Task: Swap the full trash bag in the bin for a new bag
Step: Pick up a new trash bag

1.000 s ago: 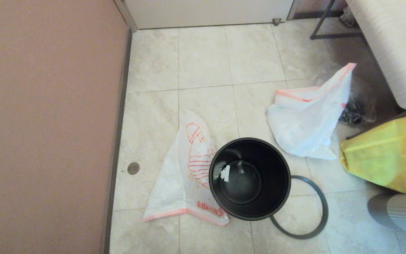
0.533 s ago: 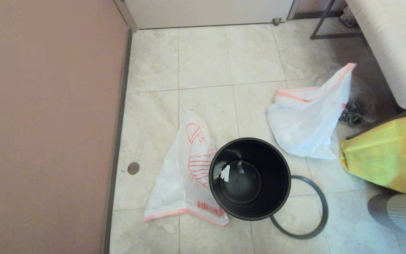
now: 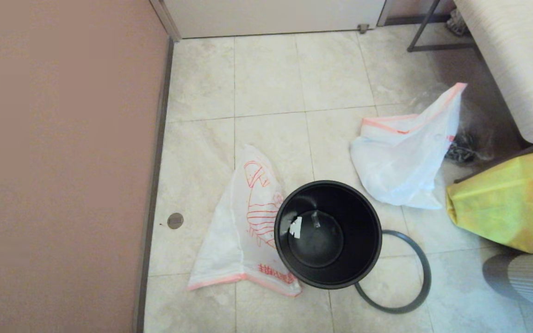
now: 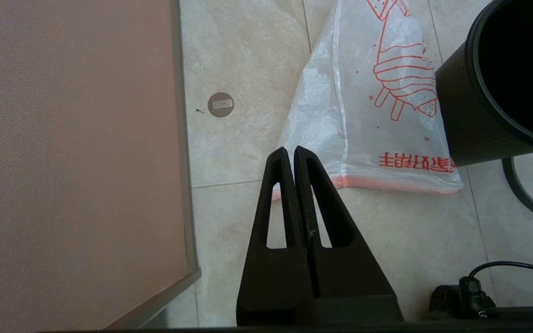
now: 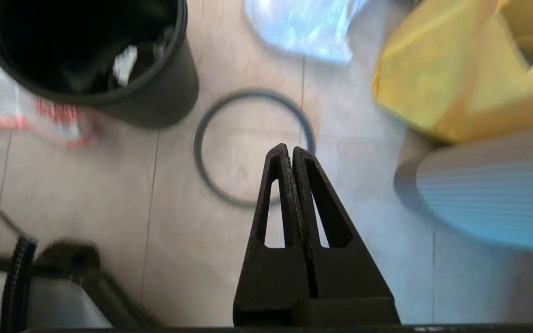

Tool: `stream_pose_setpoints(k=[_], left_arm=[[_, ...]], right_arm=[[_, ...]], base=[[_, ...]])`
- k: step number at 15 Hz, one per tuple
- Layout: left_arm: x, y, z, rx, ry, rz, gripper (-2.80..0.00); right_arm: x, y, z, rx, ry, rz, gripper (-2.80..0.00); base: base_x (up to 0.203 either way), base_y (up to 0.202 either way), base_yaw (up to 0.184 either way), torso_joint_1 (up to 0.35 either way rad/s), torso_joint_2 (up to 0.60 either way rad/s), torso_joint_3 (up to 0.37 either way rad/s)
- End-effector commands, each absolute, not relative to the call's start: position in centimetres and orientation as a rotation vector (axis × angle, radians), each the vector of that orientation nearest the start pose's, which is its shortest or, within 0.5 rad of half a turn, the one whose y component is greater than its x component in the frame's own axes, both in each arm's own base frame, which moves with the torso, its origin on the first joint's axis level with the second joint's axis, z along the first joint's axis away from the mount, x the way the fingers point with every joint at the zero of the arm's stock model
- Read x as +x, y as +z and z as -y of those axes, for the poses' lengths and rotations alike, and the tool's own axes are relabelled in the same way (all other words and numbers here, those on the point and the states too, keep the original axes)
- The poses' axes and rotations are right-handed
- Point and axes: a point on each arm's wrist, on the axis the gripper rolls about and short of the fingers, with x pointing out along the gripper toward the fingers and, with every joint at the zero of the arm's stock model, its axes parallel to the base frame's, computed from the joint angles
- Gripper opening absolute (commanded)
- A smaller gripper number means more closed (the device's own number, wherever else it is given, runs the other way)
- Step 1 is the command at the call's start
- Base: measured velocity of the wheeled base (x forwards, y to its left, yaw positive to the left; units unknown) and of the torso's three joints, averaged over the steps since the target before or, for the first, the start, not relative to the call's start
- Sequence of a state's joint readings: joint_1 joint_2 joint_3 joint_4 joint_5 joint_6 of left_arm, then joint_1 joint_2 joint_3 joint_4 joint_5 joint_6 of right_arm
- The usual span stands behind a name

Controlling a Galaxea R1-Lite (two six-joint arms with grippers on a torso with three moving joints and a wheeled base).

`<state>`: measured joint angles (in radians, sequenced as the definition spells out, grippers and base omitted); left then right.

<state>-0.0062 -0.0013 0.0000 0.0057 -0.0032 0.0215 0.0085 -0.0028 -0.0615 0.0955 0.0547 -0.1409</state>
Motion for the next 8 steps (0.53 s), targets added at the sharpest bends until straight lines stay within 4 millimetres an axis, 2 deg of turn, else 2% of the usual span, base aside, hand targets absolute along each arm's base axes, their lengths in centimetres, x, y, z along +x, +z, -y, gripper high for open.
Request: stream_pose_setpoints(k=[1,5,8], left_arm=[[-2.28,7.49,-0.01,0.021,-0.009,-0.006,-2.80],[-2.28,7.49,-0.01,0.021,-0.009,-0.006,-2.80],[-2.28,7.49,-0.01,0.021,-0.009,-0.006,-2.80]], right_arm=[[-2.62,8.18,-0.10,-0.141,0.065,-0.001,-2.80],[-2.31,7.75,-0.09,-0.138,0.058,0.023,-2.80],[-2.32,7.57,-0.05,-0.064,0.040,0.000,-2.80]], base=[[0.000,0.000,0.000,0.000,0.00,0.000],[0.000,0.000,0.000,0.000,0.00,0.000],[0.000,0.000,0.000,0.000,0.00,0.000]])
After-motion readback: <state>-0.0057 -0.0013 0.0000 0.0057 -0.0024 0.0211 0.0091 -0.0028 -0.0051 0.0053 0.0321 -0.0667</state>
